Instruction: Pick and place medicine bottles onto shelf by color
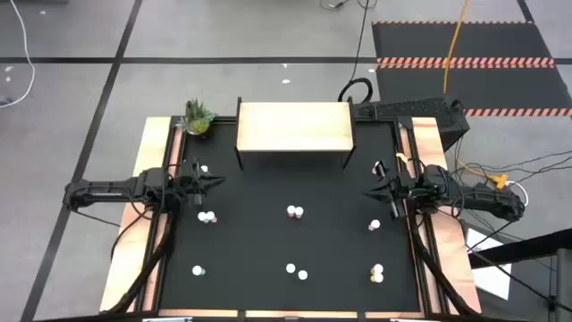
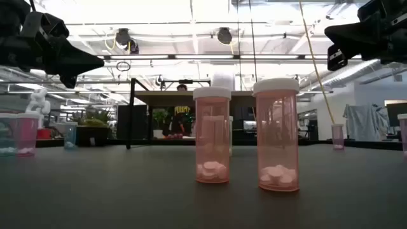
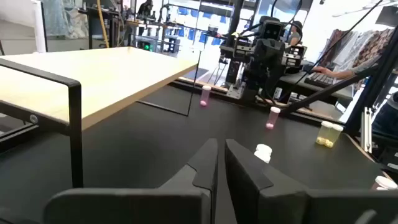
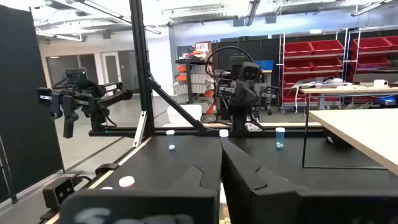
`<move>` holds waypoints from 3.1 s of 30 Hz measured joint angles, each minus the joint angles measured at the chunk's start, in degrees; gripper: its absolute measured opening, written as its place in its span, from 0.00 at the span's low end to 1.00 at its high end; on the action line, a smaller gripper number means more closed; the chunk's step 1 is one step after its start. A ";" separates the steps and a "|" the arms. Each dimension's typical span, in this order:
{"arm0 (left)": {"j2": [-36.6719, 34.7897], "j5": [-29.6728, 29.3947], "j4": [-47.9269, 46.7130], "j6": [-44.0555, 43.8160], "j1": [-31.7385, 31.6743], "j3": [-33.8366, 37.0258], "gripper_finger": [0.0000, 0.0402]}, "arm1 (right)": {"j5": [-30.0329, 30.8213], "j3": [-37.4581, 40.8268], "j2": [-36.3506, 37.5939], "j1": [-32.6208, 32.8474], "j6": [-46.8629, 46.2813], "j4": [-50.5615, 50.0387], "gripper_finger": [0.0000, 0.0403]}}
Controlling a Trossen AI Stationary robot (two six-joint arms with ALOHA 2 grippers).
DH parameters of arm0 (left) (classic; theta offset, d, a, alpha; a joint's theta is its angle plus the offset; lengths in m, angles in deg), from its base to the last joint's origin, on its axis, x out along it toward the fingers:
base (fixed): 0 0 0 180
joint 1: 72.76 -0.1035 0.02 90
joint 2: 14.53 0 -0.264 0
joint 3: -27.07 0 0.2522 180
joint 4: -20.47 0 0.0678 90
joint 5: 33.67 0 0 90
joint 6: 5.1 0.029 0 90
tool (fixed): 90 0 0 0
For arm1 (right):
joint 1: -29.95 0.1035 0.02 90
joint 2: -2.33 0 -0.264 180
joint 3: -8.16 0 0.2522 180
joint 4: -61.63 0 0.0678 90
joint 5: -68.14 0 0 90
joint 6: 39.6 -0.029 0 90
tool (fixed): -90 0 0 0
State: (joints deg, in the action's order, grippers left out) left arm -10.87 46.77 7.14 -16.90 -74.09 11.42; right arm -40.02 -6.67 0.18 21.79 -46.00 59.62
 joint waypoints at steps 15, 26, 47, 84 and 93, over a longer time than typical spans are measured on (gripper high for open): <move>0.02 0.00 0.00 0.00 0.00 0.00 0.08 | 0.00 0.02 0.00 0.00 0.00 0.00 0.00; 0.01 0.01 0.01 -0.01 0.01 0.00 0.08 | 0.00 0.01 0.00 0.00 0.00 0.00 0.00; 0.00 0.02 0.00 0.00 0.02 0.00 0.08 | 0.00 0.00 0.00 0.00 0.00 0.00 0.00; 0.02 -1.01 6.98 -13.23 -0.02 0.02 0.08 | 35.04 -6.13 -16.19 0.04 -51.13 23.15 0.00; 0.97 -2.94 12.09 -13.89 -0.04 -0.03 0.08 | 35.95 -15.36 -40.38 0.04 -33.56 49.24 0.01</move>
State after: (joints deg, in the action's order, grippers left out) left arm -9.89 43.84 19.23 -30.79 -74.13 11.39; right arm -4.06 -22.03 -40.21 21.83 -79.56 108.85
